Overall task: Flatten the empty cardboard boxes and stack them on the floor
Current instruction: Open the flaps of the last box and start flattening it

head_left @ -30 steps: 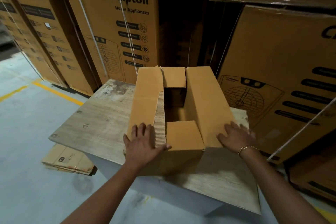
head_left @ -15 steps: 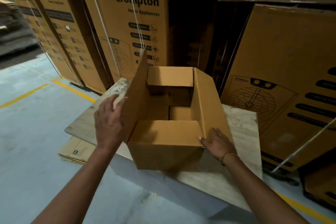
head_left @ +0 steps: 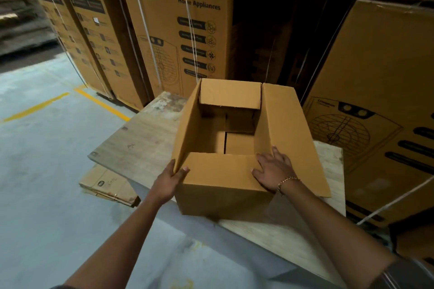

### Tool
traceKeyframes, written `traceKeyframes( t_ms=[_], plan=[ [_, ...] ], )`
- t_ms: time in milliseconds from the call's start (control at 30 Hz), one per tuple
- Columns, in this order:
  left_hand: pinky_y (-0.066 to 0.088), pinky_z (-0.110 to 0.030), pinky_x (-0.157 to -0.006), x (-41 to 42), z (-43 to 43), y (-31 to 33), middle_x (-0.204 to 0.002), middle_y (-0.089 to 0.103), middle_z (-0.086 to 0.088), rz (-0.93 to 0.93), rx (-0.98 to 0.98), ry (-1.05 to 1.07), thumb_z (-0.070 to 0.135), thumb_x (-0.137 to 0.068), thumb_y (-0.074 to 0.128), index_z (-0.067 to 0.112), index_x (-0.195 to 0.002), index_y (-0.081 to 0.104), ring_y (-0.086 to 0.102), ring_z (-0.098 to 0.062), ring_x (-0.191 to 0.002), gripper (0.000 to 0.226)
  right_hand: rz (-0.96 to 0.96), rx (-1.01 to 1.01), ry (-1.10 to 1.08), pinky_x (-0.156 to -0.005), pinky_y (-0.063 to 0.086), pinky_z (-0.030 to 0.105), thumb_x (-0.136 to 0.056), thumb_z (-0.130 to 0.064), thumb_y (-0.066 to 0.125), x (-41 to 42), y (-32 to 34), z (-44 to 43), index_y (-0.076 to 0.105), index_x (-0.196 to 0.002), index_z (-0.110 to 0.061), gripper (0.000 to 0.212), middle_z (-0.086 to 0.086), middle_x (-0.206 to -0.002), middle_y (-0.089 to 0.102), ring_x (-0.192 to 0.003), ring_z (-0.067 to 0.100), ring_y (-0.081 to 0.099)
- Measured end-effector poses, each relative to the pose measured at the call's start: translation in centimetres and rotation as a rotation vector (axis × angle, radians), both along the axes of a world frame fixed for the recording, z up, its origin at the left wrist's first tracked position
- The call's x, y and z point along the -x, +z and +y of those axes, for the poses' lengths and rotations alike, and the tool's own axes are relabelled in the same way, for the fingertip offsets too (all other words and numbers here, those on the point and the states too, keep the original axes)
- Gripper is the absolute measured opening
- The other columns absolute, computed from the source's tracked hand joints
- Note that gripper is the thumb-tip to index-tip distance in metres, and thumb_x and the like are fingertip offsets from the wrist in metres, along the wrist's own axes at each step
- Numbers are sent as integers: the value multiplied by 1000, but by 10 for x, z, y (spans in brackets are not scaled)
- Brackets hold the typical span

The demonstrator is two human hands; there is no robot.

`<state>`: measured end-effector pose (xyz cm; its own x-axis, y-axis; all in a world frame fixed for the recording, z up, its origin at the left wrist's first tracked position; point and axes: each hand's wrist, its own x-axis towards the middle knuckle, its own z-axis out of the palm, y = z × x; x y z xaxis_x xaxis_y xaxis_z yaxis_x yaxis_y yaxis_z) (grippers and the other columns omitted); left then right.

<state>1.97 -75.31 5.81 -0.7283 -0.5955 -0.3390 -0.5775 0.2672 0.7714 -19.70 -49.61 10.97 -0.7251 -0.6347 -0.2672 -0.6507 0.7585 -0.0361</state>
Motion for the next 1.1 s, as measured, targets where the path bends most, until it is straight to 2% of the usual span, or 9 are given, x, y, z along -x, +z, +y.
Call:
traceKeyframes(
  t_ms=[133, 233, 333, 400, 533, 633, 800, 967, 1100],
  plan=[
    [37, -58, -114, -1, 1, 11, -161, 37, -7, 17, -16, 1, 95, -72, 34, 27, -161, 20, 42, -34, -141, 112, -24, -120, 10, -119, 6, 51, -96, -66, 23, 21, 16, -25, 37, -150, -28, 68, 1, -160, 30, -152, 26, 4],
    [32, -55, -117, -4, -3, 23, -160, 38, -7, 63, -84, 59, 89, -83, 31, 27, -158, 31, 40, -32, -143, 97, -114, 92, -92, -113, 22, 49, -97, -64, 30, 38, 53, -35, 61, -129, -31, 56, 2, -138, 56, -133, 27, 43],
    [48, -45, -102, -7, -13, 45, -145, 56, -8, 156, -311, 197, 82, -84, 34, 26, -145, 51, 59, -30, -126, 85, -520, 563, -260, -87, 45, 39, -99, -58, 38, 47, 103, -19, 76, -97, -21, 53, 3, -85, 67, -85, 20, 62],
    [53, -39, -89, -11, -17, 62, -136, 60, -3, 130, -350, 160, 83, -84, 37, 32, -134, 58, 63, -26, -115, 74, -787, 587, -198, -81, 46, 34, -97, -56, 45, 44, 126, 3, 76, -99, -12, 55, 3, -71, 64, -69, 15, 59],
    [38, -50, -109, -22, -28, 76, -152, 43, -2, -39, -237, -186, 103, -36, 56, 48, -135, 46, 43, -29, -137, 114, -689, 131, 26, -100, 41, 35, -48, -93, 61, 25, 118, 36, 59, -130, -32, 102, -9, -132, 56, -122, 14, 51],
    [21, -51, -123, -21, -29, 66, -170, 3, -2, -164, -169, -378, 83, -48, 77, 29, -162, 5, 12, -29, -154, 145, -566, -23, 0, -119, 24, 39, -51, -83, 69, 3, 73, 50, 15, -157, -24, 132, 0, -165, 8, -149, 23, 17],
    [43, -28, -104, -16, 5, 47, -144, 41, 11, -48, -1, -394, 37, -62, 96, 40, -150, 14, 44, -21, -134, 120, -342, 183, -148, -121, 14, 39, -55, -65, 85, -34, 11, 52, -11, -157, -28, 145, -2, -163, -21, -152, 22, -6],
    [60, -42, -82, -11, 9, 29, -127, 63, -7, -39, 86, -259, 45, -66, 90, 35, -155, 17, 67, -26, -94, 115, -214, 377, -265, -114, 35, 43, -62, -53, 87, -44, -12, 39, -9, -157, -25, 138, -1, -164, 5, -147, 25, 19],
    [59, -36, -85, -6, 4, 29, -136, 55, 1, -41, 101, -316, 65, -65, 84, 32, -155, 19, 63, -21, -104, 115, -175, 273, -221, -100, 48, 39, -55, -63, 85, -34, -4, 37, -5, -156, -22, 141, -2, -151, 16, -136, 20, 27]
  ],
)
